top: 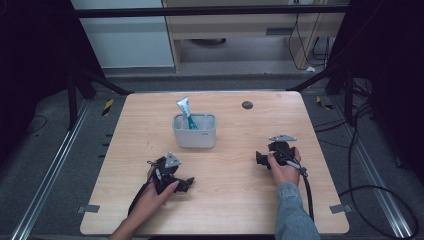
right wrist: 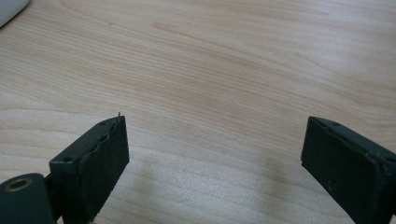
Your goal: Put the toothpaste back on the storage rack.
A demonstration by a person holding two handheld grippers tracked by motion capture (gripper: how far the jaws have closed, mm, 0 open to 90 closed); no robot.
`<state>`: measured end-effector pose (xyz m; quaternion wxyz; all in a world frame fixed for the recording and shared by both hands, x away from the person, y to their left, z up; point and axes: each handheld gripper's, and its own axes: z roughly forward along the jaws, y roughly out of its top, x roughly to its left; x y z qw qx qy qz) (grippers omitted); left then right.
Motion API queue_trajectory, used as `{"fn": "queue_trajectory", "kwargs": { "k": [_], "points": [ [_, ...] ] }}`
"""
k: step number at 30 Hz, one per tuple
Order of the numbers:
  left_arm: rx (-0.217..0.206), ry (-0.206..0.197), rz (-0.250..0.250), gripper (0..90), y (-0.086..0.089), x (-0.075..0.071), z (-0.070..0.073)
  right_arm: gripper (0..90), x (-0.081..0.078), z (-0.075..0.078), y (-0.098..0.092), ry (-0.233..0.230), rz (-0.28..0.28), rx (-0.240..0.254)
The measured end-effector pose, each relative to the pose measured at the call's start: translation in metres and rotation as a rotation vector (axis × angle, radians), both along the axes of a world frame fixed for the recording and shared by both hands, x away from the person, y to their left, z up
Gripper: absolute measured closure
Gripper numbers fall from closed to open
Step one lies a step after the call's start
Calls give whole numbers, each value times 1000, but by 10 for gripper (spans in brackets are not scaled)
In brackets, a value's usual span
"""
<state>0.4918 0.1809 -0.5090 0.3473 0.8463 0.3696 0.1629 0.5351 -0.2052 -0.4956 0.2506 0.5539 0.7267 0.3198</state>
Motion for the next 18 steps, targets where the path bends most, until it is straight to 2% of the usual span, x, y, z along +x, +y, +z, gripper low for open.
{"fn": "queue_trajectory", "kwargs": {
  "k": [1,18],
  "points": [
    [-1,0,0,0,0,0,0,78,0,-1,-2,7,-3,11],
    [0,0,1,0,0,0,0,58,3,-15,-5,14,-34,9]
  ]
}}
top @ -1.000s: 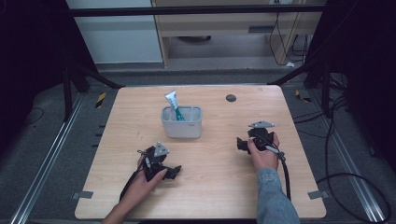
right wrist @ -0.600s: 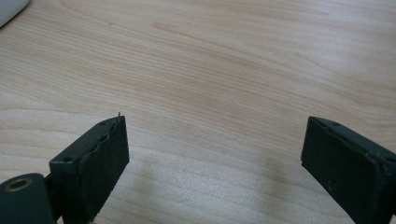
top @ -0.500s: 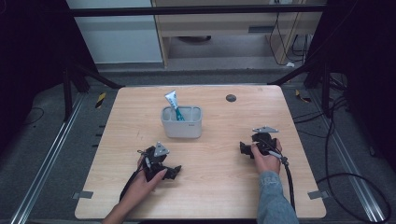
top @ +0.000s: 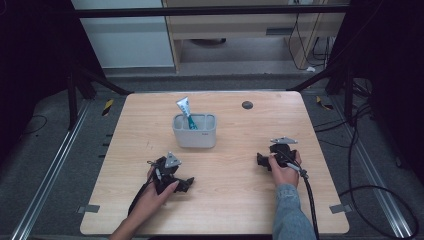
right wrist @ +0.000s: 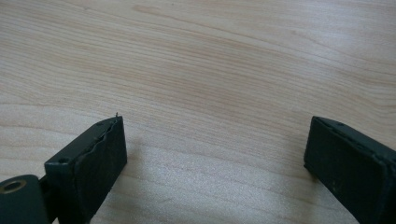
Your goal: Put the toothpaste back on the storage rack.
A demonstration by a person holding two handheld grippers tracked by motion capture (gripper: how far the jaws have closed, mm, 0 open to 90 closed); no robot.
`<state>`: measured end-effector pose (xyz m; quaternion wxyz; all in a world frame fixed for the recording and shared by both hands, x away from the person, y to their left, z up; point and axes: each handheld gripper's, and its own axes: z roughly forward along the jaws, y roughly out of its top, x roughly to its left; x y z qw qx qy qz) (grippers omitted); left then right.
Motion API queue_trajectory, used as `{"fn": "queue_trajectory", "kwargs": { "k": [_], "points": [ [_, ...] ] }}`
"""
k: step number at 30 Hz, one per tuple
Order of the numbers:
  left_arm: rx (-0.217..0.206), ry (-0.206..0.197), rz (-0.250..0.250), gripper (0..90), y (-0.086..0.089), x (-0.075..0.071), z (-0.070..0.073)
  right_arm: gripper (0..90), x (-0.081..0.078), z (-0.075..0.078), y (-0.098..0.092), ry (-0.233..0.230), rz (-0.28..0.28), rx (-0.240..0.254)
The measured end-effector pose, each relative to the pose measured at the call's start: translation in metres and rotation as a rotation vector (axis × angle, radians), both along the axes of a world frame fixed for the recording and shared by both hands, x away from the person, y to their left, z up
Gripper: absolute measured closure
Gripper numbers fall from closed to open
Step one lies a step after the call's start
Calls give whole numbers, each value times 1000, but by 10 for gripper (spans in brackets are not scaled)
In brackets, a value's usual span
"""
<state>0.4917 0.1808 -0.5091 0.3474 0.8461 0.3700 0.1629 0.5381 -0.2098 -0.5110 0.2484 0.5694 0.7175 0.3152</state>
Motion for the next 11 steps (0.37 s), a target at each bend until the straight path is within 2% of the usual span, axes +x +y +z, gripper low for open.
{"fn": "queue_trajectory", "kwargs": {
  "k": [3,5,11],
  "points": [
    [0,0,0,0,0,0,0,31,0,0,-1,8,-15,3],
    [0,0,0,0,0,0,0,10,-2,0,-2,15,-44,1],
    [0,0,0,0,0,0,0,3,-3,-1,-2,19,-64,-2]
  ]
}}
